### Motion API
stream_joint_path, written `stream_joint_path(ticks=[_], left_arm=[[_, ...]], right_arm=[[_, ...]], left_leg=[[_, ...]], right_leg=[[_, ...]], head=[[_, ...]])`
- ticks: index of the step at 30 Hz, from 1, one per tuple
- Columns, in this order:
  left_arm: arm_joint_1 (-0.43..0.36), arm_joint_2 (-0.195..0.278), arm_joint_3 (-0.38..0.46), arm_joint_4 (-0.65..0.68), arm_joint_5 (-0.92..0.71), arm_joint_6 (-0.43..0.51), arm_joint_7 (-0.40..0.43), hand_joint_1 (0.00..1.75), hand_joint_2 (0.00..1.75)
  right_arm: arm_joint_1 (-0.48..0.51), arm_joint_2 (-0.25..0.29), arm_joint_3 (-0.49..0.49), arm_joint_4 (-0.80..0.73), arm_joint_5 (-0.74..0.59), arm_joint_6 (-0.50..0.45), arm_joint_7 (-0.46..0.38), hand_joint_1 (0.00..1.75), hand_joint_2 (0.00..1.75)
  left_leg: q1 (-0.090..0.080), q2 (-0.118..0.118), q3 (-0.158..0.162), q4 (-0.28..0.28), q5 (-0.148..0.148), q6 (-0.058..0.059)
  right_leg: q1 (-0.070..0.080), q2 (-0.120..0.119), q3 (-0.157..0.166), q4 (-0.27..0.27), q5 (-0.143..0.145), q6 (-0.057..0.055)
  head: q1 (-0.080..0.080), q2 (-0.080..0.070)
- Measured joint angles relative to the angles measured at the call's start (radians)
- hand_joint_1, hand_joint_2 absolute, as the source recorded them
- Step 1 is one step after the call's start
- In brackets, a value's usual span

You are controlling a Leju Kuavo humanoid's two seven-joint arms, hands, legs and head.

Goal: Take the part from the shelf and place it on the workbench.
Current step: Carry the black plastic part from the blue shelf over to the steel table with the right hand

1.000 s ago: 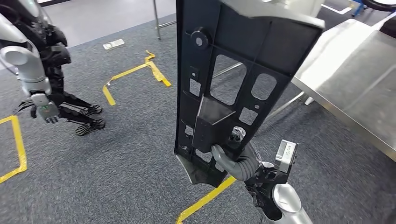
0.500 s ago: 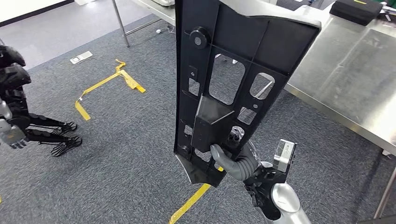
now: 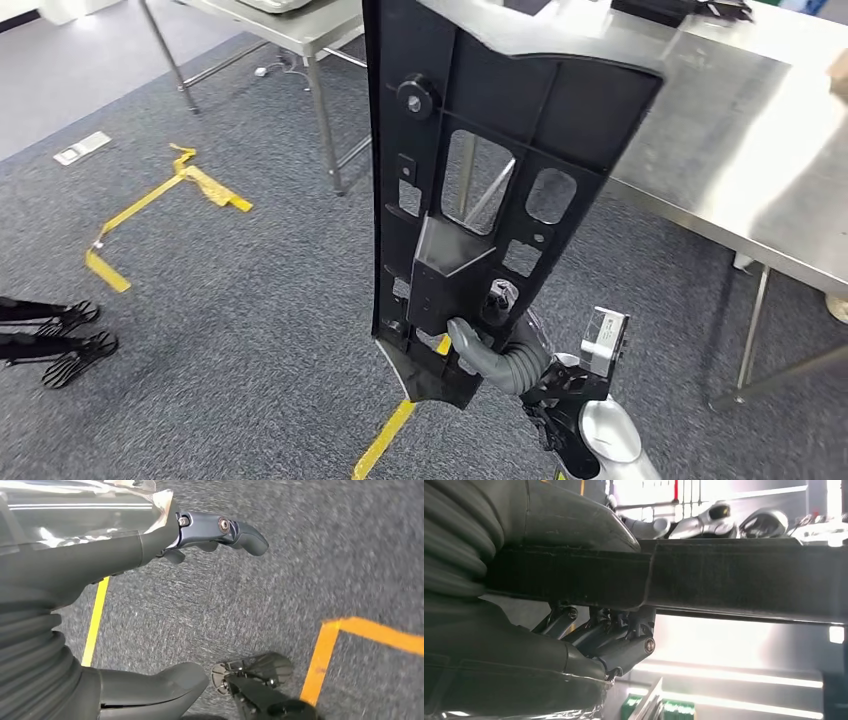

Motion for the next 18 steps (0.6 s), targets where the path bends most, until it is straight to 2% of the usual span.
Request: stream_joint_path(ticks=[1,2,3,4,5,6,7,8,9,10,11,12,13,14,15,16,17,18], left_arm=[[-0.001,0.000,0.000,0.000,-0.002,-0.004,0.001,0.00,1.75],[-0.003,0.001,-0.001,0.000,-0.003,-0.006,0.002,0.00,1.75],[-0.004,0.001,-0.003,0.000,-0.004,-0.008,0.004,0.00,1.75],[-0.005,0.002,-0.005,0.000,-0.005,-0.010,0.005,0.00,1.75],[-0.007,0.003,-0.007,0.000,-0.005,-0.010,0.007,0.00,1.75],[-0.008,0.003,-0.009,0.000,-0.005,-0.010,0.009,0.00,1.75],[-0.009,0.004,-0.012,0.000,-0.005,-0.010,0.010,0.00,1.75],[-0.011,0.004,-0.013,-0.002,-0.006,-0.010,0.011,0.00,1.75],[-0.013,0.005,-0.015,-0.003,-0.006,-0.010,0.010,0.00,1.75],[-0.014,0.005,-0.016,-0.004,-0.006,-0.011,0.010,0.00,1.75],[-0.015,0.006,-0.017,-0.005,-0.006,-0.011,0.010,0.00,1.75],[-0.015,0.007,-0.017,-0.005,-0.005,-0.011,0.010,0.00,1.75],[-0.013,0.007,-0.018,-0.005,-0.003,-0.011,0.010,0.00,1.75],[-0.011,0.008,-0.018,-0.005,-0.002,-0.010,0.010,0.00,1.75],[-0.010,0.010,-0.018,-0.005,-0.001,-0.010,0.010,0.00,1.75],[-0.009,0.011,-0.018,-0.005,0.000,-0.010,0.010,0.00,1.75],[-0.009,0.012,-0.018,-0.005,0.000,-0.010,0.010,0.00,1.75],[-0.009,0.013,-0.018,-0.005,0.000,-0.010,0.010,0.00,1.75]], right_arm=[[0.000,0.000,0.001,0.002,0.001,0.000,0.001,1.75,1.75],[-0.001,0.000,0.001,0.003,0.002,0.000,0.002,1.75,1.75],[-0.003,0.000,0.001,0.003,0.003,0.000,0.002,1.75,1.75],[-0.004,0.000,0.001,0.003,0.004,0.000,0.002,1.75,1.75],[-0.005,0.001,0.001,0.003,0.004,0.000,0.002,1.75,1.75],[-0.006,0.001,0.001,0.004,0.004,-0.001,0.002,1.75,1.75],[-0.007,0.001,0.001,0.004,0.004,-0.001,0.002,1.75,1.75],[-0.007,0.001,0.001,0.004,0.004,-0.001,0.002,1.75,1.75],[-0.007,0.001,0.001,0.004,0.004,-0.001,0.002,1.75,1.75],[-0.009,0.002,0.001,0.004,0.004,-0.001,0.002,1.75,1.75],[-0.010,0.002,0.002,0.004,0.004,-0.001,0.002,1.75,1.75],[-0.011,0.003,0.002,0.004,0.004,-0.001,0.002,1.75,1.75],[-0.010,0.004,0.002,0.004,0.005,-0.001,0.002,1.75,1.75],[-0.010,0.004,0.002,0.005,0.005,-0.001,0.002,1.75,1.75],[-0.009,0.004,0.003,0.006,0.006,0.000,0.002,1.75,1.75],[-0.008,0.004,0.003,0.007,0.006,0.000,0.002,1.75,1.75],[-0.008,0.004,0.003,0.008,0.007,0.000,0.002,1.75,1.75],[-0.008,0.004,0.003,0.008,0.007,0.000,0.002,1.75,1.75]], left_leg=[[0.000,0.013,0.001,0.000,-0.001,-0.001],[0.000,0.024,0.003,0.000,-0.003,-0.003],[-0.003,0.034,0.005,0.001,-0.005,-0.006],[-0.006,0.042,0.007,0.001,-0.008,-0.010],[-0.009,0.050,0.009,0.002,-0.010,-0.015],[-0.012,0.058,0.011,0.001,-0.011,-0.019],[-0.012,0.067,0.013,0.000,-0.012,-0.023],[-0.010,0.070,0.014,0.001,-0.015,-0.027],[-0.008,0.058,0.010,0.011,-0.025,-0.032],[-0.005,0.035,-0.001,0.038,-0.045,-0.037],[-0.002,0.006,-0.024,0.087,-0.074,-0.041],[-0.001,-0.021,-0.052,0.150,-0.105,-0.043],[-0.001,-0.034,-0.085,0.218,-0.133,-0.045],[0.000,-0.040,-0.111,0.266,-0.146,-0.047],[0.002,-0.043,-0.122,0.280,-0.139,-0.049],[0.004,-0.045,-0.115,0.258,-0.114,-0.050],[0.009,-0.053,-0.090,0.200,-0.076,-0.051],[0.015,-0.077,-0.059,0.133,-0.044,-0.053]], right_leg=[[0.000,-0.006,0.025,-0.042,0.018,0.007],[0.000,-0.022,0.067,-0.114,0.043,0.014],[0.003,-0.044,0.109,-0.188,0.063,0.016],[0.006,-0.061,0.142,-0.246,0.079,0.013],[0.010,-0.072,0.160,-0.277,0.086,0.007],[0.014,-0.070,0.163,-0.284,0.087,0.001],[0.015,-0.058,0.162,-0.285,0.089,-0.005],[0.009,-0.047,0.162,-0.287,0.091,-0.010],[0.003,-0.036,0.162,-0.290,0.094,-0.017],[-0.004,-0.026,0.163,-0.292,0.096,-0.025],[-0.009,-0.016,0.165,-0.294,0.097,-0.032],[-0.008,-0.007,0.164,-0.294,0.098,-0.037],[-0.008,0.004,0.163,-0.294,0.098,-0.041],[-0.007,0.017,0.163,-0.293,0.099,-0.041],[-0.007,0.031,0.163,-0.292,0.099,-0.042],[-0.008,0.045,0.163,-0.291,0.100,-0.042],[-0.009,0.058,0.163,-0.288,0.100,-0.041],[-0.009,0.070,0.162,-0.285,0.099,-0.038]], head=[[0.000,0.000],[0.000,0.000],[0.001,0.000],[0.001,0.000],[0.001,0.000],[0.001,0.000],[0.001,0.000],[0.001,0.000],[0.000,0.000],[-0.001,0.000],[-0.004,0.000],[-0.005,0.000],[-0.007,0.000],[-0.008,0.000],[-0.008,0.000],[-0.008,0.000],[-0.008,0.000],[-0.009,0.000]])
